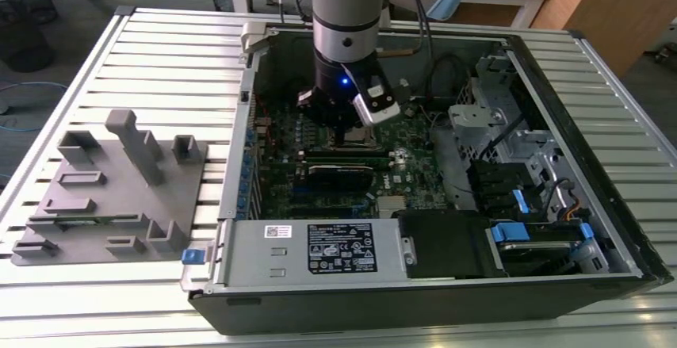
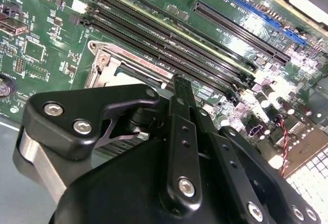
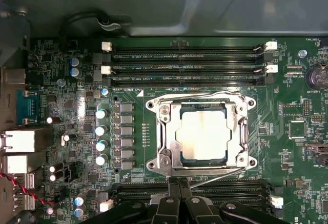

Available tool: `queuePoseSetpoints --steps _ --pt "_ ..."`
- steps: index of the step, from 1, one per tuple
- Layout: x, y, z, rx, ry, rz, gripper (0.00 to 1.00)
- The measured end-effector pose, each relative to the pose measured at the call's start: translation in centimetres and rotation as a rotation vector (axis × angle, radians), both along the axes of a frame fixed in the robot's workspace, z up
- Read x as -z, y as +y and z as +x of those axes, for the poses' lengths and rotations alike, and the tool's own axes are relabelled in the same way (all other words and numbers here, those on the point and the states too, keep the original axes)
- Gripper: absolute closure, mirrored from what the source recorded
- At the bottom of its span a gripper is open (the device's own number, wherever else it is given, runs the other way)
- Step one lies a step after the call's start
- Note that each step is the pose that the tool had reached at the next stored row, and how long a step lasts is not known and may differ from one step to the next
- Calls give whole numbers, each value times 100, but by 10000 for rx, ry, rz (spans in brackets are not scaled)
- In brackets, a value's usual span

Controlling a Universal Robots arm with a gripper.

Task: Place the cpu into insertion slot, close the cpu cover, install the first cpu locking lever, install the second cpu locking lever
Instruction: 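Install the second cpu locking lever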

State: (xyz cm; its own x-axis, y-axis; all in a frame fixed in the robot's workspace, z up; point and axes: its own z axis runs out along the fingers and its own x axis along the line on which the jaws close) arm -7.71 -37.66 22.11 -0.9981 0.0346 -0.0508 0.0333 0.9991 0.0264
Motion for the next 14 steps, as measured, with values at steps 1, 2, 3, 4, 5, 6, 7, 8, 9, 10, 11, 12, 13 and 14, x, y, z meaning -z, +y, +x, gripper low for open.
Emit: queuePoseSetpoints --steps 1,2,3,4,5,6,7,8,9,10,11,12,13,14 --pt "2 0 0 0 -2 2 89" --pt "14 0 0 0 -2 2 89" --pt "17 0 0 0 -2 2 89" --pt "17 0 0 0 -2 2 89" --pt "17 0 0 0 -2 2 89" --pt "19 0 -3 1 -3 3 89" --pt "23 0 -6 2 -4 4 89" --pt "27 1 -9 1 -3 4 89" --pt "32 1 -11 0 -2 3 89" --pt "38 0 -11 -1 -1 2 89" --pt "43 0 -11 -1 -2 3 89" --pt "45 0 -12 -1 -1 1 89" --pt "45 0 -12 0 -1 0 89" --pt "45 0 -12 0 0 -1 89"
